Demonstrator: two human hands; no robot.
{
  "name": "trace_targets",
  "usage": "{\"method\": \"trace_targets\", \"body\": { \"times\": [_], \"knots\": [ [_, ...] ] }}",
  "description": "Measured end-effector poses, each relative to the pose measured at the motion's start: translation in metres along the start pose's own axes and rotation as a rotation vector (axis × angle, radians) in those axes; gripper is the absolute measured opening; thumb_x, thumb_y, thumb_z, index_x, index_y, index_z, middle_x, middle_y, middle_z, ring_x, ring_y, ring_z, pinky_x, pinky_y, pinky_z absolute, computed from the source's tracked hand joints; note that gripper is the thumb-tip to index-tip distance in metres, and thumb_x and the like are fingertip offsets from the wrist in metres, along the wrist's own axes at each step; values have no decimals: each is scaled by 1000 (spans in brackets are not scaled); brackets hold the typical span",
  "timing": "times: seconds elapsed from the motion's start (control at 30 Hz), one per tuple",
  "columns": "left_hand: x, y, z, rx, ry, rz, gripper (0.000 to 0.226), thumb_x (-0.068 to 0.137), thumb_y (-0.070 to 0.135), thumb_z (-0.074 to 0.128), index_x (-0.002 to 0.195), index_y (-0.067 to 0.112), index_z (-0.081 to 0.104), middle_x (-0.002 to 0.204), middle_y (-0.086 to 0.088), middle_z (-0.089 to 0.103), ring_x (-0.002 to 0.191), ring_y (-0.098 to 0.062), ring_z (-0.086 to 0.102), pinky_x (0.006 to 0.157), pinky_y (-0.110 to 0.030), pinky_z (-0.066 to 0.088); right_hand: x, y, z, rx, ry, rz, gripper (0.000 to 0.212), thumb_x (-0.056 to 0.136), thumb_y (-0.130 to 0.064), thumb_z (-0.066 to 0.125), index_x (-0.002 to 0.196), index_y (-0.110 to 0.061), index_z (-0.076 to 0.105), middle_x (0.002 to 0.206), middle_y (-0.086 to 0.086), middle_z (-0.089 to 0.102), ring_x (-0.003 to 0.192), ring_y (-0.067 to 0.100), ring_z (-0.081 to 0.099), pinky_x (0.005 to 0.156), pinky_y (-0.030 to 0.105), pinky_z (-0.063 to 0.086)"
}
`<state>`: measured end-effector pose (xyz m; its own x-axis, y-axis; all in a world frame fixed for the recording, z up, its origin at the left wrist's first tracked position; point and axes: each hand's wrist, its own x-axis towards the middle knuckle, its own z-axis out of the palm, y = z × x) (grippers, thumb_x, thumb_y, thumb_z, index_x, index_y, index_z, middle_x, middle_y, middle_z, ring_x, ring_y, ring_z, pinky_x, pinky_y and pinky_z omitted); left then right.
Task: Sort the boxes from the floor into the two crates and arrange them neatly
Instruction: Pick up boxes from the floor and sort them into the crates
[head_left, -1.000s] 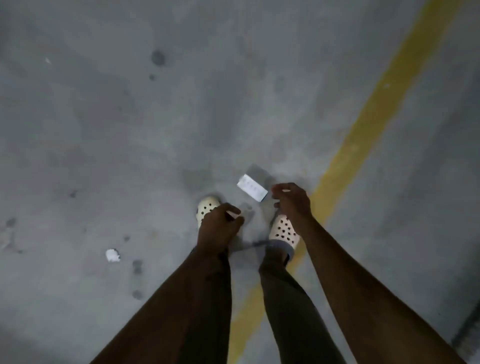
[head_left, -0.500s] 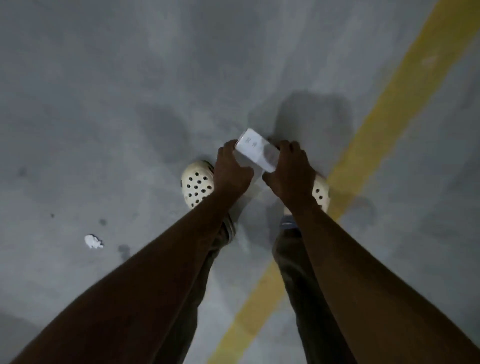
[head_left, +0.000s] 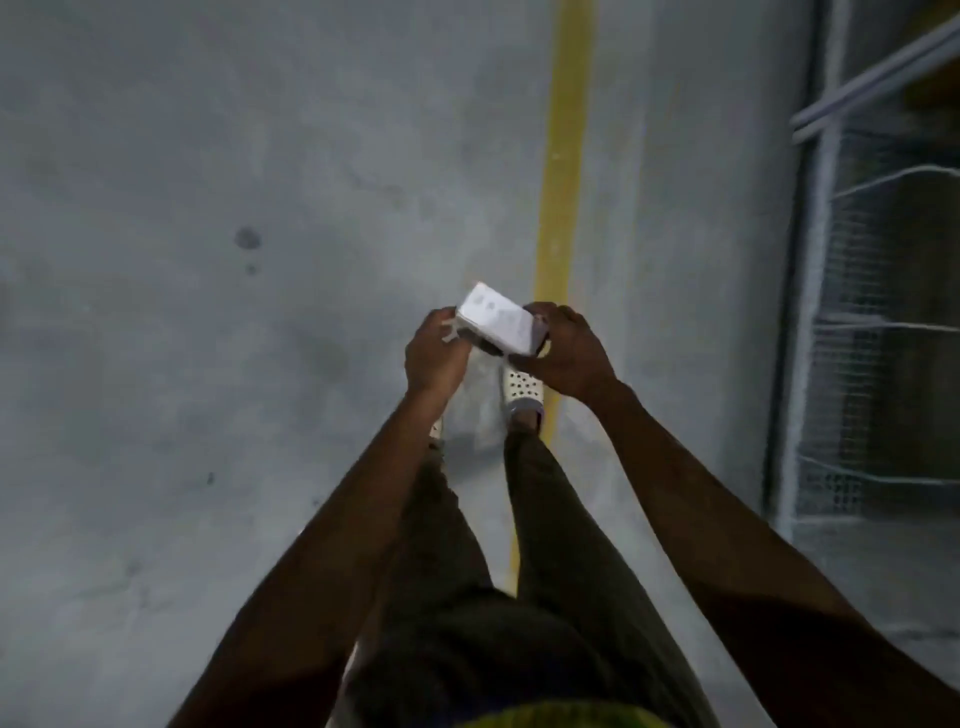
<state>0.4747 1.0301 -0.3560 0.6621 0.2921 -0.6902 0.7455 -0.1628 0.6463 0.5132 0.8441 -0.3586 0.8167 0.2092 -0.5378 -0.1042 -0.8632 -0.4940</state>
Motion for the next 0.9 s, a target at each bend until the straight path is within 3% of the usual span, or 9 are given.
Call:
{"method": "trace_targets", "body": {
  "times": [0.07,0.17,0.23,0.4,0.5,0.6,0.77,0.83,0.9],
  "knots": [
    [-36,28,-16,-9,-44,68,39,89,23,66,128,24,63,126,-5,68,111,-27,65,96,-45,55,-44,-23,-34,106,154,-31,81,71,-38,89,139,-13,54,132,8,63,114,29,60,92,32,46],
    [-83,59,-32,12,-66,206,43,92,20,69,133,28,59,129,-4,65,106,-15,62,91,-28,49,-111,-54,-68,251,323,-8,77,75,-40,88,140,-21,52,125,-5,63,101,10,57,81,16,44],
    [-117,66,-36,-17,-108,280,45,90,20,71,131,31,59,127,-3,62,105,-14,61,91,-29,50,-158,-66,-80,378,448,11,70,77,-37,88,136,-20,54,119,-10,63,92,-1,57,75,5,41],
    [-195,76,-21,-100,-316,399,33,86,14,73,116,24,67,116,-3,72,104,-18,68,91,-38,55,-272,-60,-79,751,715,219,55,84,-35,83,132,-26,56,107,-16,66,87,-9,63,71,11,52],
    [-240,82,11,-49,-527,442,26,91,5,67,116,15,67,111,-4,74,99,-17,69,82,-30,52,-326,-37,-65,924,937,373,45,90,-37,75,130,-27,56,104,-10,66,81,-1,65,67,12,50],
    [-279,84,54,92,-723,523,28,90,5,68,114,20,68,110,4,74,98,-14,69,81,-28,51,-373,-6,-58,1086,1163,518,41,92,-42,71,127,-25,58,105,-4,69,85,9,67,65,14,51],
    [-349,76,134,209,-899,653,23,94,9,65,108,27,68,103,9,73,90,-5,66,80,-37,54,-443,52,-50,1301,1517,671,35,85,-50,77,100,-24,60,98,-3,77,79,5,70,73,27,55],
    [-383,69,167,227,-935,656,18,97,13,62,109,24,70,104,3,73,91,-8,65,77,-38,55,-474,78,-42,1338,1595,723,37,81,-56,78,92,-26,58,94,-4,77,79,9,70,78,37,55],
    [-417,58,206,241,-974,675,18,99,14,59,110,21,71,105,1,73,91,-9,65,76,-37,56,-511,107,-35,1372,1651,742,36,82,-53,79,92,-24,59,91,-4,78,80,9,70,78,38,55]
  ]
}}
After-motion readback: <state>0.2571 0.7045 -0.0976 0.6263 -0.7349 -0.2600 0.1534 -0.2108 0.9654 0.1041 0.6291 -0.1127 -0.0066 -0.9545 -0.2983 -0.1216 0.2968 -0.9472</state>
